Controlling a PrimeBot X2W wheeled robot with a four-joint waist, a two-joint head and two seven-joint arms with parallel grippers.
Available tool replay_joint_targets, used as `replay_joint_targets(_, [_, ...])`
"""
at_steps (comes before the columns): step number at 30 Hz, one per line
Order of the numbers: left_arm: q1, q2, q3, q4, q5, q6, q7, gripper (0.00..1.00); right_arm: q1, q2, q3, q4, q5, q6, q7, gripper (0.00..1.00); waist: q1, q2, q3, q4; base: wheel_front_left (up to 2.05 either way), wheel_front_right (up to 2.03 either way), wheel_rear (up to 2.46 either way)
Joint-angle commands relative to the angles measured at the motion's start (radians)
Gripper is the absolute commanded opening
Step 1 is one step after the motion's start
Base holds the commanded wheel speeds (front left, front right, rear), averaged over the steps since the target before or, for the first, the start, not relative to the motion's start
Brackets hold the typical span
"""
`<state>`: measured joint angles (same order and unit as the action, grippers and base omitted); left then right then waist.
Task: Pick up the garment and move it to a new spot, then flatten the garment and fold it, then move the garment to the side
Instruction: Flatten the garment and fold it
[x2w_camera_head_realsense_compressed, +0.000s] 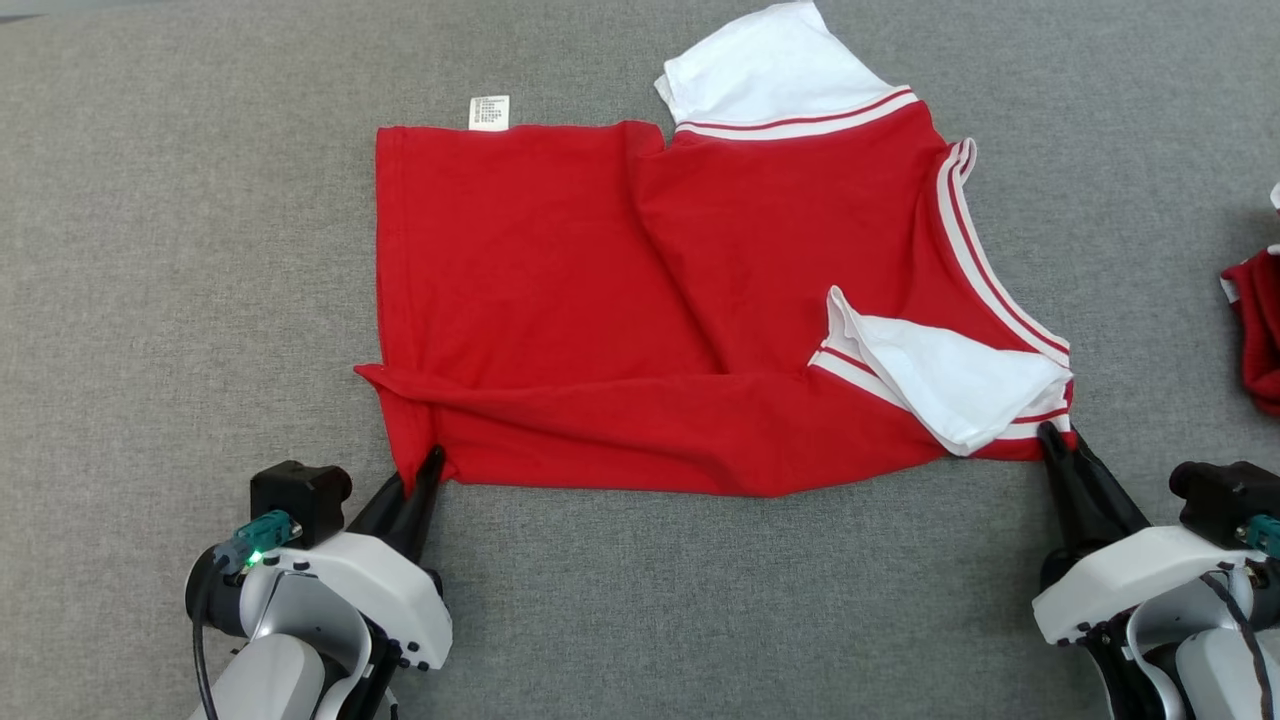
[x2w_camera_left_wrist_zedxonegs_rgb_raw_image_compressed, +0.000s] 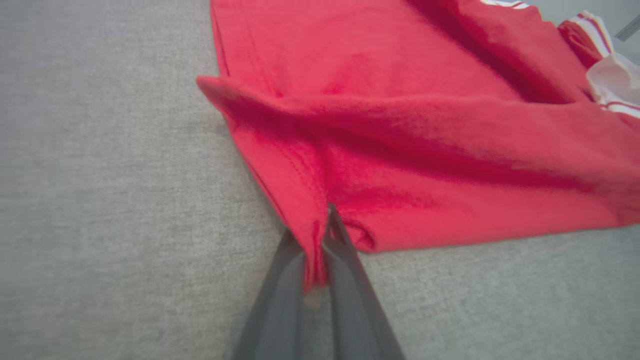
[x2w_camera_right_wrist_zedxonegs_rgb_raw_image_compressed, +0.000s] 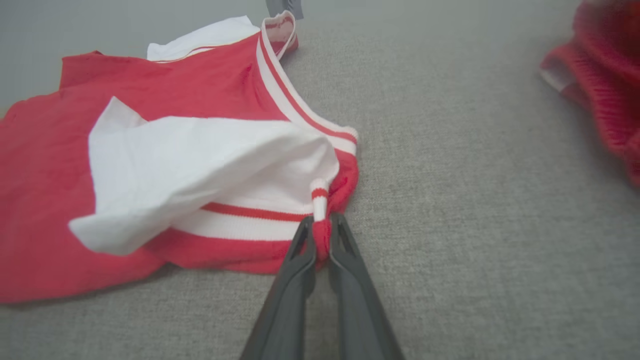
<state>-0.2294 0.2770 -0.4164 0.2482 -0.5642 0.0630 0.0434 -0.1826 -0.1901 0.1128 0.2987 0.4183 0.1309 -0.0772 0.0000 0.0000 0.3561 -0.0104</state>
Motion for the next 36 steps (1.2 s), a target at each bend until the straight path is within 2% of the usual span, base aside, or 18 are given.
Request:
replay_joint_targets(1, [0.021,0.01,0.003,0.005,-0.007,0.008,0.001,0.0,0.001,-0.01,-0.002,-0.01,0.021,0.0,-0.006,0.0,0.0,0.0,-0.004,0.001,0.0,0.0,0.0])
replay_joint_targets(7, [0.069,0.04,0.012,-0.064,-0.029,0.009,0.026,0.0,0.047,-0.043,-0.006,-0.08,0.101,0.0,0.038,0.0,0.0,0.0,-0.024,0.007,0.0,0.0,0.0])
replay_joint_targets(14, [0.167,0.098,0.016,-0.184,-0.051,0.026,0.091,0.0,0.187,-0.094,-0.03,-0.224,0.161,0.0,0.165,0.0,0.0,0.0,-0.053,0.025,0.0,0.0,0.0])
replay_joint_targets(22, [0.257,0.135,0.026,-0.307,-0.073,0.064,0.138,0.0,0.343,-0.037,-0.089,-0.344,0.196,0.0,0.233,0.0,0.0,0.0,-0.083,0.032,0.0,0.0,0.0])
replay_joint_targets(27, [0.291,0.156,0.032,-0.335,-0.086,0.075,0.164,0.0,0.393,-0.01,-0.087,-0.38,0.2,0.0,0.265,0.0,0.0,0.0,-0.089,0.026,0.0,0.0,0.0])
replay_joint_targets(28, [0.289,0.155,0.034,-0.334,-0.085,0.079,0.162,0.07,0.39,-0.006,-0.09,-0.383,0.195,0.0,0.251,0.0,0.0,0.0,-0.089,0.025,0.0,0.0,0.0])
replay_joint_targets(29, [0.29,0.154,0.027,-0.327,-0.09,0.075,0.174,0.29,0.387,-0.001,-0.086,-0.378,0.193,0.0,0.248,0.44,0.0,0.0,-0.091,0.024,0.0,0.0,0.0])
replay_joint_targets(30, [0.285,0.154,0.026,-0.324,-0.089,0.075,0.173,0.54,0.384,0.002,-0.084,-0.372,0.187,0.0,0.241,0.92,0.0,0.0,-0.092,0.023,0.0,0.0,0.0])
replay_joint_targets(31, [0.275,0.15,0.032,-0.323,-0.087,0.08,0.166,1.0,0.377,0.006,-0.084,-0.37,0.187,0.0,0.231,1.0,0.0,0.0,-0.093,0.023,0.0,0.0,0.0])
replay_joint_targets(36, [0.251,0.142,0.04,-0.31,-0.074,0.093,0.146,1.0,0.358,0.014,-0.085,-0.358,0.163,0.0,0.186,1.0,0.0,0.0,-0.097,0.021,0.0,0.0,0.0])
